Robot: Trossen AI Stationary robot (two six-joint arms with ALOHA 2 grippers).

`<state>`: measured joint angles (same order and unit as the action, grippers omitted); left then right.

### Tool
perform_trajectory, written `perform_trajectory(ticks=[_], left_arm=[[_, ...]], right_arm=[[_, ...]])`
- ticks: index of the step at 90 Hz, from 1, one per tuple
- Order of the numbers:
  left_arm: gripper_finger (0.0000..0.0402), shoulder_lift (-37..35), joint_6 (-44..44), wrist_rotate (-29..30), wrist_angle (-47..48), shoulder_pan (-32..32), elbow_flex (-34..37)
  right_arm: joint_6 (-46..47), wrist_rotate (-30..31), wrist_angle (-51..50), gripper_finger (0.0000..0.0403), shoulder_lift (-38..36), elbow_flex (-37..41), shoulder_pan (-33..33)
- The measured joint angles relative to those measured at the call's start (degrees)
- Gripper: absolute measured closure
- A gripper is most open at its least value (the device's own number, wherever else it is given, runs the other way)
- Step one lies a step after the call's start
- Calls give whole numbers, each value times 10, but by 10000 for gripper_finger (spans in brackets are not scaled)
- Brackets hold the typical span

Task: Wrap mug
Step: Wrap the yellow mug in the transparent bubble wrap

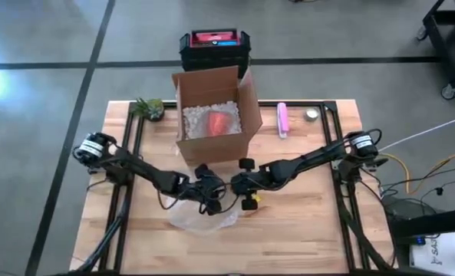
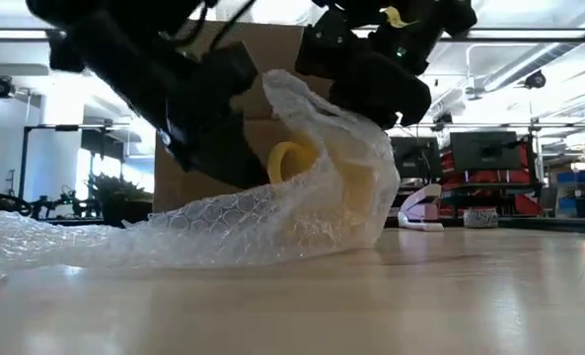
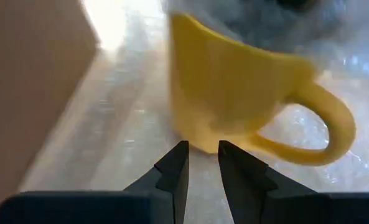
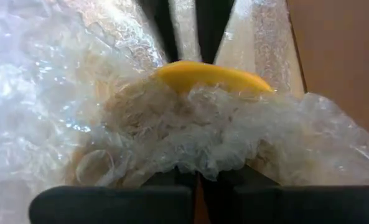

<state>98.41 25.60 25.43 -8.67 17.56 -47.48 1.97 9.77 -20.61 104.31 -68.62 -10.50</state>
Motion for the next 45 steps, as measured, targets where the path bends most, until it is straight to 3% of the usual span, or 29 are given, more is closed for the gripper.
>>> perform_trajectory(ticks=[22, 45], left_arm=[[328, 37, -27, -113, -104, 0, 0], [328, 37, -43, -189, -133, 0, 0]], right_arm=[[23, -56, -13, 403, 1, 0, -15], [51, -59, -52, 403, 2, -5, -67]])
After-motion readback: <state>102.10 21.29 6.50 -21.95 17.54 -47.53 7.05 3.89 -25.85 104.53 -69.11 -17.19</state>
